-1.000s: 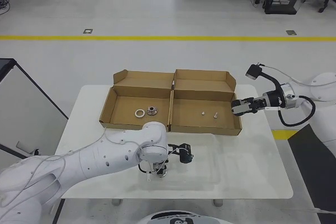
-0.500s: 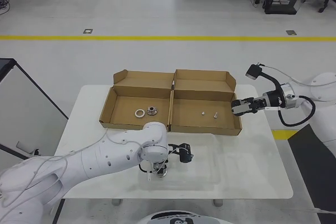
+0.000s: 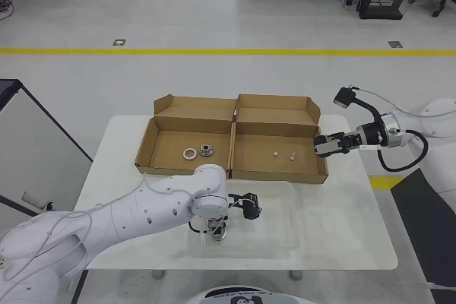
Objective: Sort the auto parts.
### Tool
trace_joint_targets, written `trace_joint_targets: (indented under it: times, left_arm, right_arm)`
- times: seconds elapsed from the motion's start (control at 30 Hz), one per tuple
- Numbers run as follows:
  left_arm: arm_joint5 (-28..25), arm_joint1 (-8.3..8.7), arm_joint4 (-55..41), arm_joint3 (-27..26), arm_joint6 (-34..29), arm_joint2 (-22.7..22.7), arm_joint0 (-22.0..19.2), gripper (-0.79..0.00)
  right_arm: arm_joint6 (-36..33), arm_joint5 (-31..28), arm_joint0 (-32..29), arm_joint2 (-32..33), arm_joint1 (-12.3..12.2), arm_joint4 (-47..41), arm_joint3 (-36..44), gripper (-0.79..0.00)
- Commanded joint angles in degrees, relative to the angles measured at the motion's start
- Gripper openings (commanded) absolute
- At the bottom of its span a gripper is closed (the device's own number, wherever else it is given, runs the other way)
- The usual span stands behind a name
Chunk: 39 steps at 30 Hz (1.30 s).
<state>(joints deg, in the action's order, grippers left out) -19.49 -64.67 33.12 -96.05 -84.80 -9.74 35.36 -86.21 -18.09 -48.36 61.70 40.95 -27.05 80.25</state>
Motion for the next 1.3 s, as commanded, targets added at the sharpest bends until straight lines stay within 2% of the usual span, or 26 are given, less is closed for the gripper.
trace_joint_targets:
  times: [0.0,0.33,0.63,0.73,0.83,1.07,1.27]
  left_arm:
    - [-0.05,0.07,-0.24,-0.19,0.05,0.00,0.02,-0.520]
    - [-0.40,0.77,-1.14,-0.65,0.40,0.00,-0.39,-0.523]
    - [-1.20,0.49,-0.39,0.56,1.19,0.00,0.65,-0.554]
    - [-1.36,0.36,-0.24,0.98,1.35,0.00,0.84,-0.591]
    - [-1.43,0.29,-0.35,1.12,1.43,0.00,0.75,-0.785]
    - [-2.35,0.95,-3.55,-0.11,2.36,-0.02,-0.94,-0.785]
    - [-4.07,2.99,-8.12,-3.18,4.08,-2.75,-3.43,-0.785]
  right_arm:
    - [0.00,0.00,0.00,0.00,0.00,0.00,0.00,0.000]
    - [0.00,0.00,0.00,0.00,0.00,0.00,0.00,0.000]
    - [0.00,0.00,0.00,0.00,0.00,0.00,0.00,0.000]
    - [0.00,0.00,0.00,0.00,0.00,0.00,0.00,0.000]
    - [0.00,0.00,0.00,0.00,0.00,0.00,0.00,0.000]
    - [0.00,0.00,0.00,0.00,0.00,0.00,0.00,0.000]
    - [0.00,0.00,0.00,0.00,0.00,0.00,0.00,0.000]
